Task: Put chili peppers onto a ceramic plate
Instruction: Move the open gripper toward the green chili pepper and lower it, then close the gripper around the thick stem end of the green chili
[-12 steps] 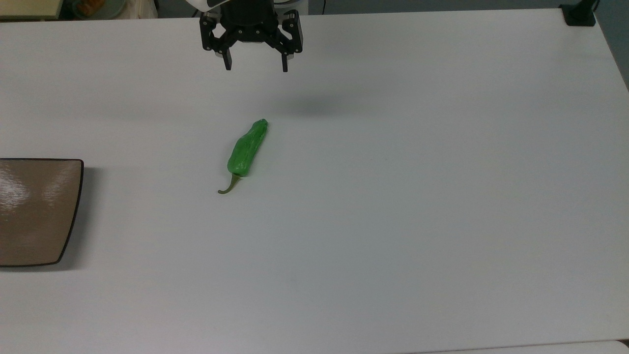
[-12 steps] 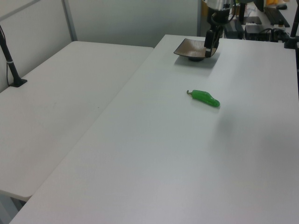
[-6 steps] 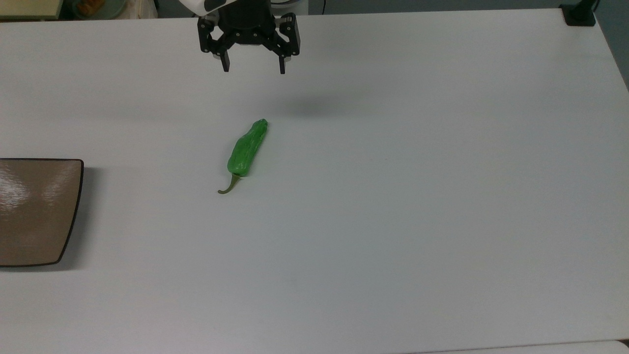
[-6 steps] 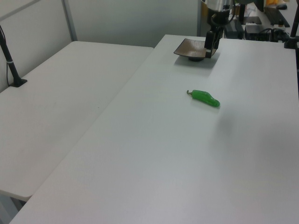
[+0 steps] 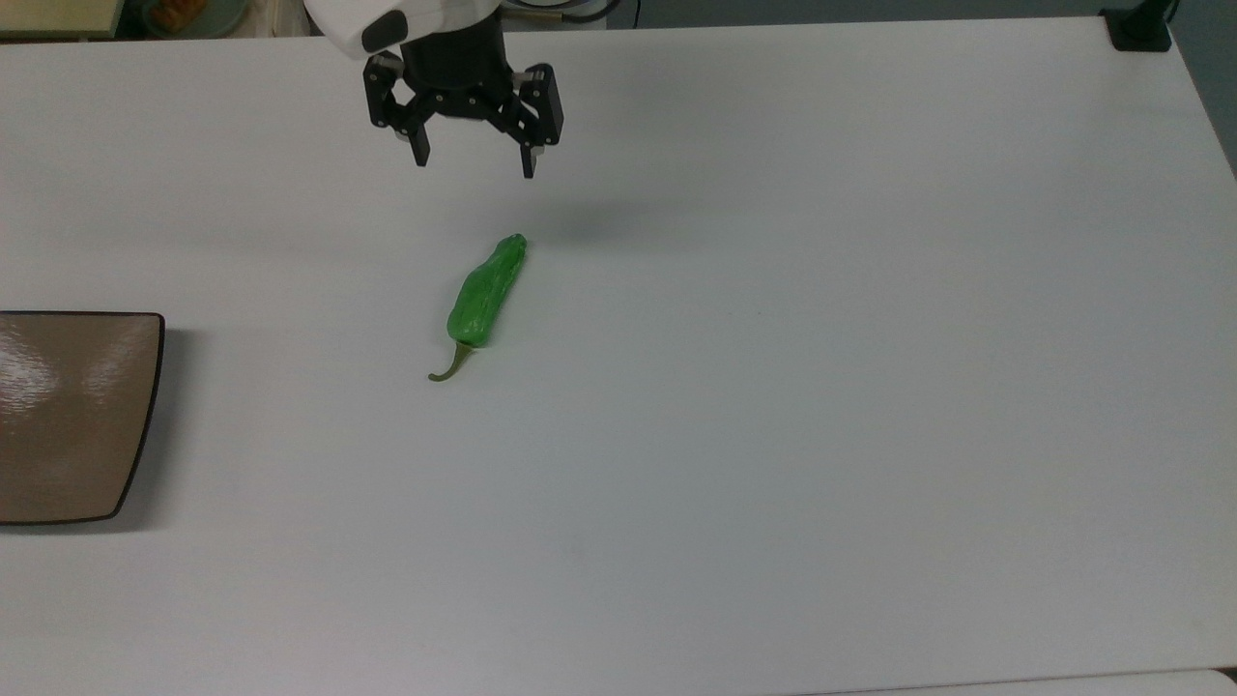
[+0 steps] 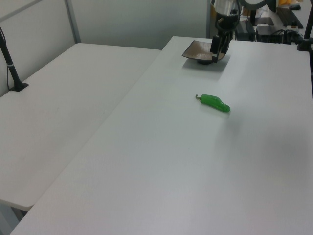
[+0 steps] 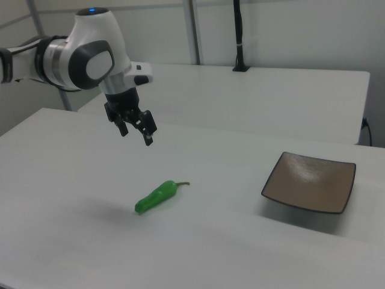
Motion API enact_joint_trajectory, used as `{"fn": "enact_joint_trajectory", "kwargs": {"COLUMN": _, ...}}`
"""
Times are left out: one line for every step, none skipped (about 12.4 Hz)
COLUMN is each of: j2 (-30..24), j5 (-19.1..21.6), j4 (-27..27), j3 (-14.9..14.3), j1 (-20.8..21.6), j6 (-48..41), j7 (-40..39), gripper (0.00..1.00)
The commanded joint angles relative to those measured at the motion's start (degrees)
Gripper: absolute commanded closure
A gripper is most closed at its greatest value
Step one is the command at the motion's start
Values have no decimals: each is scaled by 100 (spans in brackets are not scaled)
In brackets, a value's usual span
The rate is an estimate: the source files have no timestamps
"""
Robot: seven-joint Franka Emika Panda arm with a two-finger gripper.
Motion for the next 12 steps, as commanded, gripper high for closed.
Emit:
{"fn": "enact_joint_trajectory", "kwargs": {"j2": 155, "j5": 51, "j4": -93, "j3": -61, "j1": -45, "j6": 381, "j7": 480, "gripper": 0}}
{"fn": "enact_joint_trajectory", "kwargs": {"j2": 208, "j5": 51, "j4": -128, "j3": -70, "j1": -45, "j6": 503, "j7": 603, "gripper": 0}}
{"fn": "enact_joint_trajectory", "kwargs": {"j2": 260, "j5": 51, "j4": -180, "j3": -70, "j1": -45, "j6": 635, "j7": 717, "gripper": 0}}
{"fn": "enact_joint_trajectory", "kwargs": {"j2": 296, "j5": 43, "j4": -251, "j3": -79, "j1": -54, "j6": 784, "j7": 849, "gripper": 0}}
{"fn": "enact_joint_trajectory", "kwargs": {"j2": 340, "j5": 51, "j4": -330, "j3": -79, "j1": -54, "j6": 925, "j7": 989, "gripper": 0}}
{"fn": "enact_joint_trajectory", "kwargs": {"j2": 375, "j5": 51, "j4": -400, "j3": -79, "j1": -54, "j6": 1040, "j7": 1069, "gripper": 0}}
{"fn": "enact_joint_trajectory", "kwargs": {"j2": 445, "j5": 51, "j4": -462, "j3": -88, "j1": -54, "j6": 1119, "j7": 1122, "gripper": 0}}
{"fn": "enact_joint_trajectory", "kwargs": {"j2": 480, "j5": 51, "j4": -514, "j3": -105, "j1": -54, "j6": 1181, "j7": 1131, "gripper": 0}}
{"fn": "enact_joint_trajectory", "kwargs": {"j2": 559, "j5": 51, "j4": -541, "j3": -105, "j1": -54, "j6": 1242, "j7": 1131, "gripper": 0}}
{"fn": "enact_joint_trajectory", "kwargs": {"j2": 621, "j5": 51, "j4": -541, "j3": -105, "j1": -54, "j6": 1260, "j7": 1131, "gripper": 0}}
{"fn": "enact_joint_trajectory", "kwargs": {"j2": 708, "j5": 51, "j4": -541, "j3": -105, "j1": -45, "j6": 1278, "j7": 1131, "gripper": 0}}
{"fn": "enact_joint_trajectory", "kwargs": {"j2": 805, "j5": 51, "j4": -533, "j3": -105, "j1": -45, "j6": 1278, "j7": 1140, "gripper": 0}}
